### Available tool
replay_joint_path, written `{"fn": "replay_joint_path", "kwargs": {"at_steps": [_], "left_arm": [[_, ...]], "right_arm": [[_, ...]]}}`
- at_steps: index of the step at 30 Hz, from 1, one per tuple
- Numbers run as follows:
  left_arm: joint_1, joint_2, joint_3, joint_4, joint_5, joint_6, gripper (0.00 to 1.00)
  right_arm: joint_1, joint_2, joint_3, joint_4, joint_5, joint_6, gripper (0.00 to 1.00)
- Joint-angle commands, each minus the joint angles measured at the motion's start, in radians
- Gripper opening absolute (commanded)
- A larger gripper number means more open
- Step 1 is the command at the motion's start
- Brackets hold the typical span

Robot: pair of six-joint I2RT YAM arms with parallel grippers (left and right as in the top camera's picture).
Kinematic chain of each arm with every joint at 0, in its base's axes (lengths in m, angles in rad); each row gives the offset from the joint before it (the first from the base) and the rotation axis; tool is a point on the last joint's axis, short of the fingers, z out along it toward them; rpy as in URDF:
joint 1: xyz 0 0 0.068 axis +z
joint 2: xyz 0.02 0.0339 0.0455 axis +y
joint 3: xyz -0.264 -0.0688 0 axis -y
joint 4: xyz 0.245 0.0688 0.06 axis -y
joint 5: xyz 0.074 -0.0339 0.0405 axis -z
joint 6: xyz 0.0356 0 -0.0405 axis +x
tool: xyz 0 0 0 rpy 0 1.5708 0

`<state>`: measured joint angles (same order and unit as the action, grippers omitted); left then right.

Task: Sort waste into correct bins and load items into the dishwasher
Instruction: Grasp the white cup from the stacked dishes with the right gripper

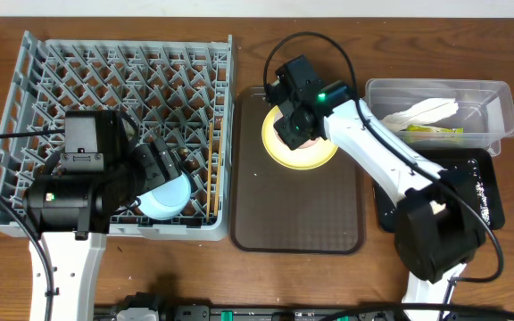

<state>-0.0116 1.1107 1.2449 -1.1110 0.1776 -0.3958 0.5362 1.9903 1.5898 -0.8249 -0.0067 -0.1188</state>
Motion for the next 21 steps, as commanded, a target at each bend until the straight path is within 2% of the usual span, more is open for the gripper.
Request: {"fn": "replay_joint_path", "kwargs": {"at_steps": [1,5,7,8,12,16,18,21], "left_arm": [[-0.003,0.001,0.006,-0.003,-0.002,0.001,0.89],[-0.003,0.001,0.006,-0.003,-0.002,0.001,0.89],[-0.003,0.001,0.006,-0.003,-0.002,0.001,0.89],[-0.003,0.001,0.006,-0.003,-0.002,0.001,0.89],[-0.003,0.000,0.006,0.002,-0.002,0.001,0.89],[-0.003,-0.001,0.006,0.018,-0.001,0.001,0.89],[-0.003,-0.001,0.006,0.021,0.046,0.006,0.93],[-0.003,-0.001,0.006,0.073,0.310,0.145,0.94]], "right_arm": [[-0.001,0.008,0.017,0.007,0.006,-0.011,0.20],[-0.001,0.006,0.017,0.015,0.006,-0.010,0.16],[-0.001,0.006,0.017,0.005,0.006,-0.010,0.04],[-0.001,0.006,0.017,0.004,0.006,-0.010,0.01],[-0.001,-0.010,0.038,0.016,0.003,-0.009,0.01],[-0.001,-0.134,0.144,-0.041,0.002,-0.009,0.01],[-0.004,-0.250,0.179,-0.069,-0.016,-0.010,0.01],[-0.045,-0.412,0.180,-0.093,-0.168,-0.011,0.01]]}}
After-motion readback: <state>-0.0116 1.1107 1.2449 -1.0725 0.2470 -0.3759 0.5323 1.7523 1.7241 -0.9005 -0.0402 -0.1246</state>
